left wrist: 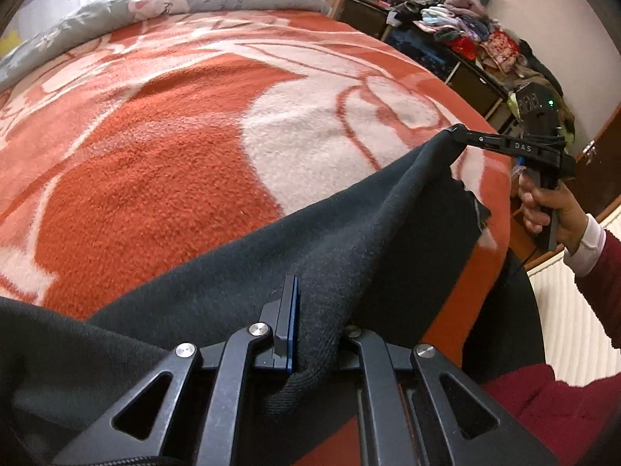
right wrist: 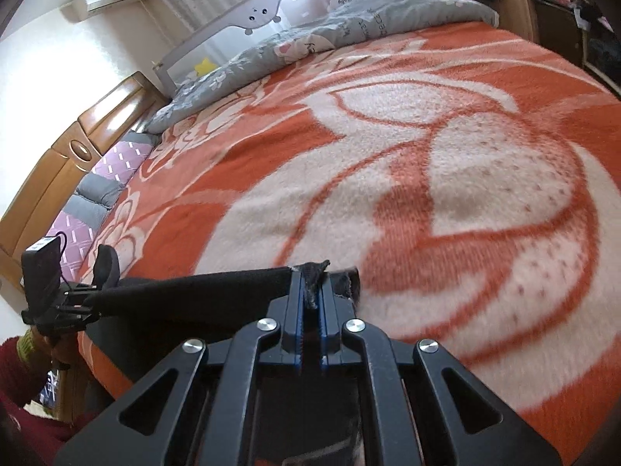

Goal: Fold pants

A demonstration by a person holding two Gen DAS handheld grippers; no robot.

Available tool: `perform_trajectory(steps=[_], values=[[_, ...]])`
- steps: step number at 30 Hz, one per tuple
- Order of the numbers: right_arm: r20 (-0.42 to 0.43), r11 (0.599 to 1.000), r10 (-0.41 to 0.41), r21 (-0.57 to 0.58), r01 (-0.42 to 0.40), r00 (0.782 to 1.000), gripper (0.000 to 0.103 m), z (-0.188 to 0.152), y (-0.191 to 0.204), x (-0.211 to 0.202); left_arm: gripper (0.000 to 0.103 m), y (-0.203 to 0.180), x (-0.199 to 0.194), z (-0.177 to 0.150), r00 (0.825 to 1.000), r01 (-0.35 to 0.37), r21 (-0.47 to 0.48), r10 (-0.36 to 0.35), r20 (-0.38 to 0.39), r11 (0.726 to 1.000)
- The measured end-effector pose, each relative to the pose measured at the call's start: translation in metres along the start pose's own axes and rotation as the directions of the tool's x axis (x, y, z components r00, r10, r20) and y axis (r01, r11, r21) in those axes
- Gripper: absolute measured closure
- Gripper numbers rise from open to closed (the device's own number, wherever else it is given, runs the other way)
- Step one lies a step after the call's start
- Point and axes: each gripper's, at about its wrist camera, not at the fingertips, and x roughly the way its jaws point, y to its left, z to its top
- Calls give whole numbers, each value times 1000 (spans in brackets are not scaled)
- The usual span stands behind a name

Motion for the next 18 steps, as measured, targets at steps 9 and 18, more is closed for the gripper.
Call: perform_trajectory(steps=[9, 18], values=[[-10, 995, -91, -39, 91, 996, 97, -44, 2, -24, 97, -14, 13, -21, 1000, -20, 31, 20, -15, 999], [-35, 984, -172, -60, 170, 985, 98, -76, 8, -29, 97, -22, 21, -37, 998, -46, 80, 49, -42, 996]])
